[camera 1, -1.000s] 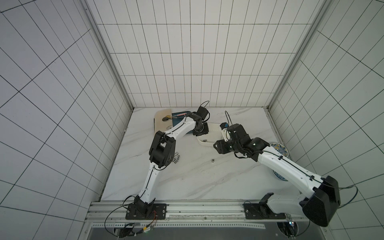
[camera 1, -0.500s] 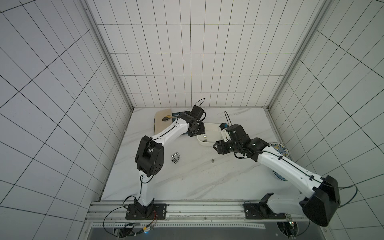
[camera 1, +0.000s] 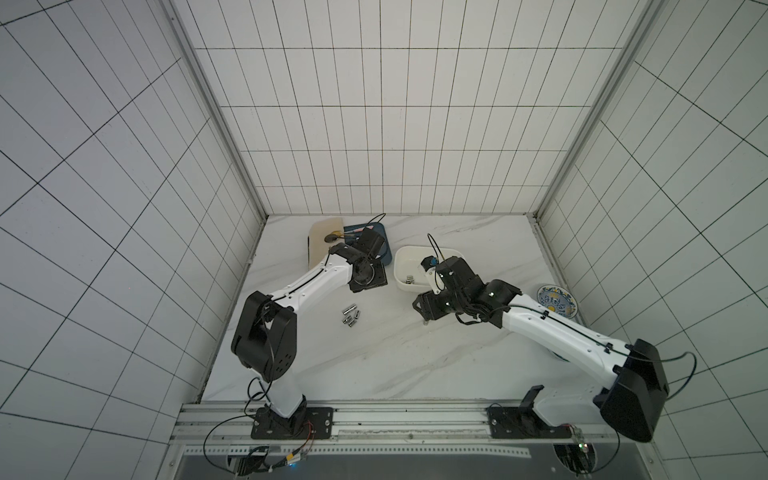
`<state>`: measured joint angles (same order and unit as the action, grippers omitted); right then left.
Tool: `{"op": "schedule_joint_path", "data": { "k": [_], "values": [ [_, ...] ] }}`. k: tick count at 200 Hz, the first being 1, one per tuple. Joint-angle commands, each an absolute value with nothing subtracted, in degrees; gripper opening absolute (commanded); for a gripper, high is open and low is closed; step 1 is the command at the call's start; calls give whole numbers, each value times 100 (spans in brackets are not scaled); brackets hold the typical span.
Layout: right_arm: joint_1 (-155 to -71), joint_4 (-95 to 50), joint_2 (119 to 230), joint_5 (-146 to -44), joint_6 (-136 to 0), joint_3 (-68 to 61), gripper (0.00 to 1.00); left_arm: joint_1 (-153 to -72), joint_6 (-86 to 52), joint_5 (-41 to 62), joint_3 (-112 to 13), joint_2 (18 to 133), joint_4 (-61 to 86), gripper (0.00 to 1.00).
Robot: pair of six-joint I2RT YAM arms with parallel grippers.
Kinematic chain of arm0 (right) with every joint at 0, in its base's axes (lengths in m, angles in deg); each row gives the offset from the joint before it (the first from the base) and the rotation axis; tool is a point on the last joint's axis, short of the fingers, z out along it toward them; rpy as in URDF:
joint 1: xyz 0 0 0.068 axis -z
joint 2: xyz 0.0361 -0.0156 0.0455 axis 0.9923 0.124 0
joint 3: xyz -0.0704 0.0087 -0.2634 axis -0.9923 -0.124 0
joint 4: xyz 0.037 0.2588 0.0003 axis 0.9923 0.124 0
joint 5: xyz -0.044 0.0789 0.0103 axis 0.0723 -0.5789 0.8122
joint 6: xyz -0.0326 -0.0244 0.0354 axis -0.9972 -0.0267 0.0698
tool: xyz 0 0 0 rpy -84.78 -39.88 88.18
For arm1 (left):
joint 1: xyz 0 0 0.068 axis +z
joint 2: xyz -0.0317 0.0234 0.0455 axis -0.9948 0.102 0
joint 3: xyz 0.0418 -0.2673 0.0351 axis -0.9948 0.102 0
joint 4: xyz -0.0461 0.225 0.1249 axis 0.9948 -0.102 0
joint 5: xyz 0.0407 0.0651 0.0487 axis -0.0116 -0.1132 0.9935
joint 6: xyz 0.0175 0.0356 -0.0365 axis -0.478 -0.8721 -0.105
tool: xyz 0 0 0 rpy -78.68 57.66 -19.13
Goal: Put the socket on the desktop into the storage box
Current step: Place the socket head in the storage box, then pick up the socket head from the center of the board.
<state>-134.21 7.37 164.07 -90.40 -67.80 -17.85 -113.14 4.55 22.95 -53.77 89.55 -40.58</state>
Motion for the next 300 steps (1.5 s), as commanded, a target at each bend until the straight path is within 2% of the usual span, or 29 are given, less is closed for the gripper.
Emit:
{"op": "schedule_joint_path", "data": {
  "k": [1, 32, 78, 141, 209, 251, 300],
  "values": [
    [-13590, 569, 16521, -9092, -6801, -1580, 60, -11208, 549, 2498, -5067, 8633, -3920, 63],
    [-13784, 520, 16643, -9062, -6825, -1491, 60, -11015, 648, 2614, -4565, 8277, -3921, 62],
    [-13941, 481, 16794, -9051, -6825, -1404, 60, -10746, 716, 2702, -4090, 8032, -3910, 56],
    [-14014, 491, 16860, -9032, -6866, -1350, 60, -10665, 765, 2581, -3971, 8400, -3730, 64],
    [-14004, 515, 16850, -8962, -6885, -1385, 60, -10656, 645, 2589, -4057, 8931, -3617, 60],
    [-14005, 529, 16849, -8920, -6889, -1379, 59, -10656, 199, 2713, -4124, 9005, -3684, 51],
    [-14003, 530, 16826, -8877, -6880, -1425, 59, -10647, -1, 2714, -4017, 9002, -3740, 47]
  ]
}}
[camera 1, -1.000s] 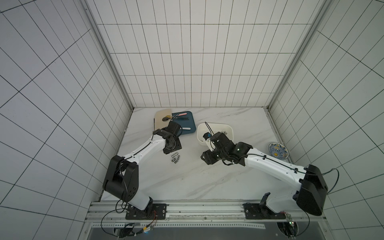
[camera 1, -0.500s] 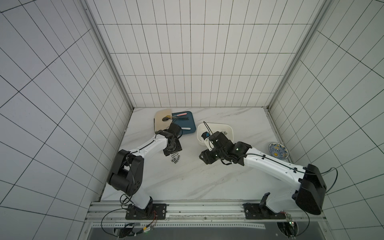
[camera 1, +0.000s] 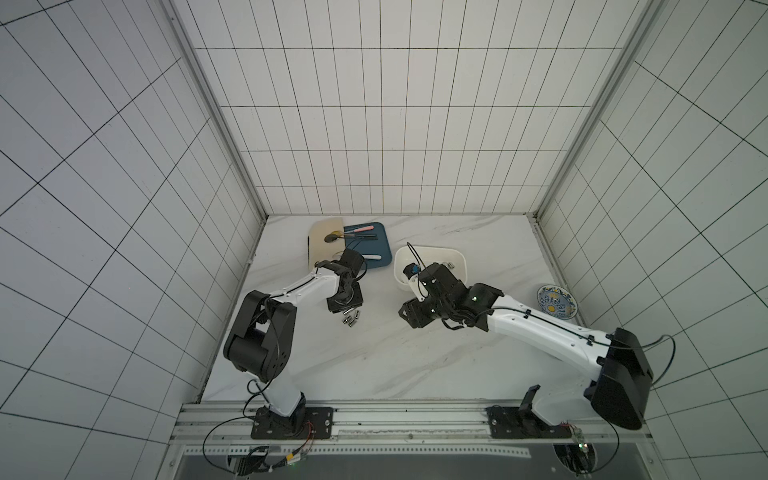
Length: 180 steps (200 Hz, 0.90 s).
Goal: Put the socket on the desktop into the storage box
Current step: Pick up the socket head from the center of the board.
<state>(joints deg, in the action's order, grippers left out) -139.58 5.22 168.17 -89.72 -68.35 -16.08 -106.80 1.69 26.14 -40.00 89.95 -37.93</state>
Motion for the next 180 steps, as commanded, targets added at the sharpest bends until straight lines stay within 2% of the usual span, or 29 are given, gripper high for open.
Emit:
{"op": "schedule_joint_path", "data": {
  "k": [1, 41, 77, 180],
  "values": [
    [-14006, 534, 16824, -8876, -6875, -1428, 59, -10647, 4, 2705, -4012, 8997, -3738, 46],
    [-14003, 503, 16784, -8867, -6837, -1512, 59, -10661, 145, 2630, -3759, 8662, -3759, 45],
    [-14005, 457, 16776, -8873, -6818, -1529, 59, -10752, 458, 2667, -3551, 8503, -3824, 48],
    [-13995, 461, 16651, -8803, -6816, -1605, 59, -10761, 1015, 2593, -3368, 8728, -3574, 48]
  ]
}}
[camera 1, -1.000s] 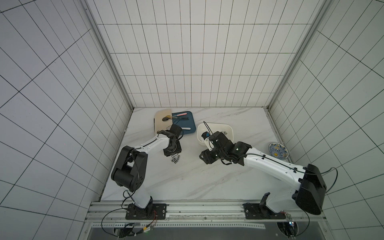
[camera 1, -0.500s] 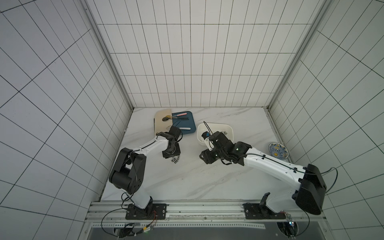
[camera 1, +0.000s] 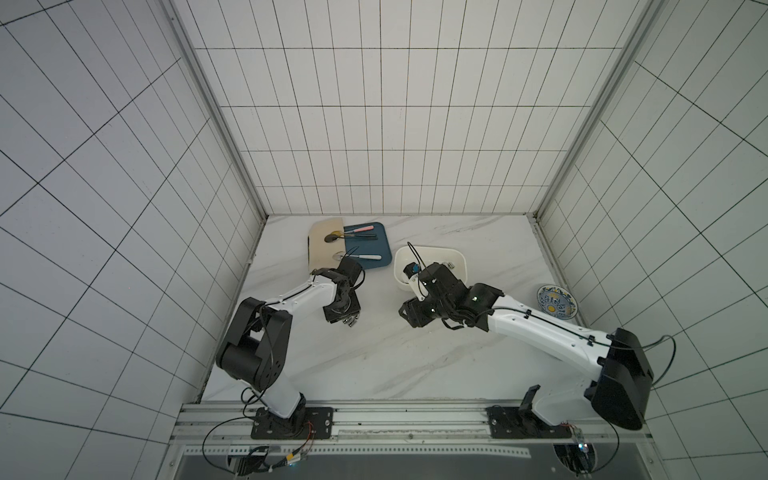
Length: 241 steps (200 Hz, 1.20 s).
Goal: Put the socket on the desktop into the storage box
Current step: Pick up the socket head from the center of the board.
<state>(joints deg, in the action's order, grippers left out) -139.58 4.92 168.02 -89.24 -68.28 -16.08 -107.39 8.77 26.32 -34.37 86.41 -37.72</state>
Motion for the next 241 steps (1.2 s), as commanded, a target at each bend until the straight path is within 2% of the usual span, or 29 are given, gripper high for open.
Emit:
{"op": "schedule_joint_path", "data": {
  "k": [1, 103, 157, 241],
  "values": [
    [-13998, 460, 16649, -8804, -6817, -1610, 59, -10761, 1017, 2587, -3362, 8729, -3572, 48],
    [-13995, 467, 16617, -8779, -6827, -1624, 59, -10761, 1204, 2502, -3181, 8855, -3380, 50],
    [-13991, 465, 16611, -8755, -6827, -1645, 59, -10767, 1281, 2436, -3093, 8895, -3304, 46],
    [-13983, 457, 16593, -8726, -6818, -1677, 59, -10756, 1275, 2469, -3132, 8840, -3366, 28]
  ]
}}
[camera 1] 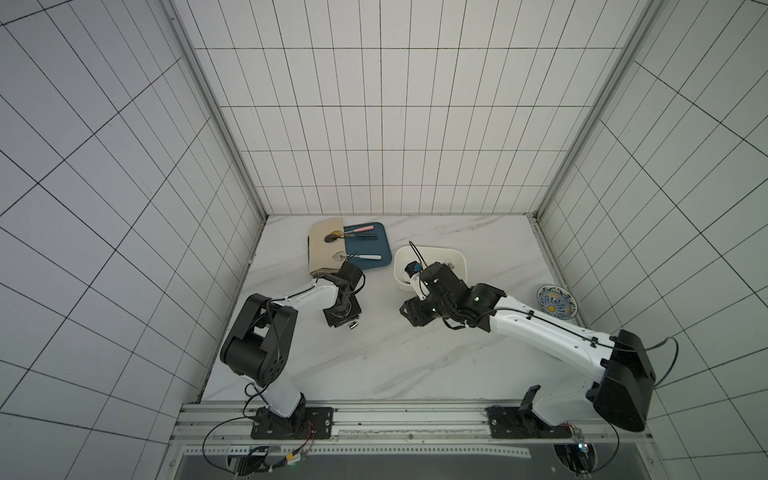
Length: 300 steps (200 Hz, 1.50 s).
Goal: Put the socket on the desktop into the storage box
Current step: Pick up the socket head from the center of the board, then place the socket head in the storage box.
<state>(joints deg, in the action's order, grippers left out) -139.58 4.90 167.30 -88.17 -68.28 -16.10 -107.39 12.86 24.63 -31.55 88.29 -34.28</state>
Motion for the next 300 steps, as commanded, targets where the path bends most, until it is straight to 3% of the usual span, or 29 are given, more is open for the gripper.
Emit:
{"op": "schedule_joint_path", "data": {
  "k": [1, 145, 300],
  "values": [
    [-13983, 458, 16589, -8726, -6818, -1681, 59, -10754, 1275, 2473, -3130, 8837, -3366, 28],
    [-13952, 544, 16465, -8726, -6849, -1652, 59, -10888, 1090, 2485, -4110, 8253, -4051, 28],
    [-12897, 854, 15778, -9038, -6898, -1965, 60, -11619, 853, 2249, -7758, 10743, -4496, 28]
  ]
}}
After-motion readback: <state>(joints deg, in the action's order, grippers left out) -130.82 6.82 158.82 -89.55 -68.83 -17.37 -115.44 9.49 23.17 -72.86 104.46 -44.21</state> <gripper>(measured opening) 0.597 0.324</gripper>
